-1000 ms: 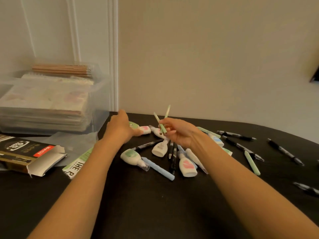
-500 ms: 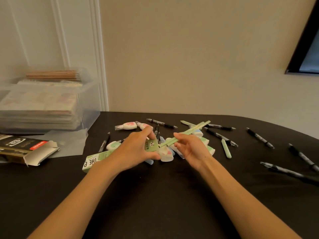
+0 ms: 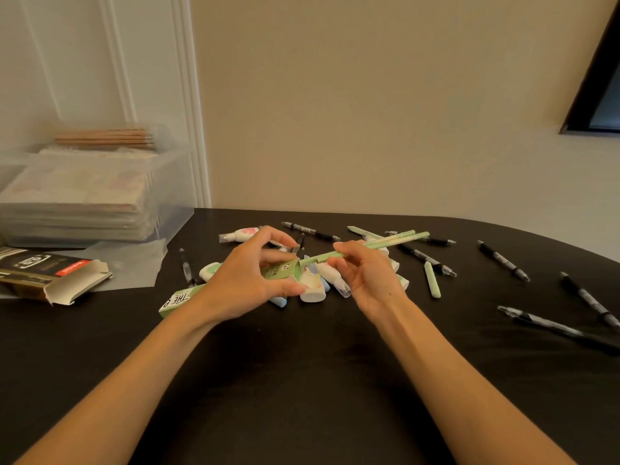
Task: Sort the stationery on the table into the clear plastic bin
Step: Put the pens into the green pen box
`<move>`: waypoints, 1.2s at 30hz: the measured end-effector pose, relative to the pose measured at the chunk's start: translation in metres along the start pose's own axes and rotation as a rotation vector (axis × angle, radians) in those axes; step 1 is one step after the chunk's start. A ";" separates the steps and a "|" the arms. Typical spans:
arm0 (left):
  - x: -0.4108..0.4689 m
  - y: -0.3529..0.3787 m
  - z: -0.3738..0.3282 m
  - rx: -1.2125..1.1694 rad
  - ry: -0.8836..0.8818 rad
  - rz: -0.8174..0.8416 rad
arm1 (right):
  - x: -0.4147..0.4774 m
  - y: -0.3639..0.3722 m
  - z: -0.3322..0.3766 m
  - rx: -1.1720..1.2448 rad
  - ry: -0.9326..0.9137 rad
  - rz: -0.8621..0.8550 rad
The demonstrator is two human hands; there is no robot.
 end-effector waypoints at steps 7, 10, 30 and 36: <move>0.000 -0.003 -0.007 -0.084 0.017 -0.028 | -0.005 0.007 0.003 0.005 -0.023 0.075; -0.001 -0.001 -0.007 -0.092 0.012 -0.003 | -0.005 0.011 0.004 -0.003 -0.058 0.108; -0.001 0.001 -0.004 0.020 0.023 -0.130 | 0.000 0.027 -0.021 -0.630 -0.155 0.034; -0.001 0.001 -0.004 0.188 0.022 -0.179 | -0.002 -0.017 0.036 -0.095 -0.309 -0.183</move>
Point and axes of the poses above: each hand's wrist, its own x-axis towards the middle knuckle, its own y-axis out of the palm, z = x × y, the point moved 9 cm from there along x, towards the middle knuckle, and after that the axes turned 1 degree about y, right-handed, at the moved point
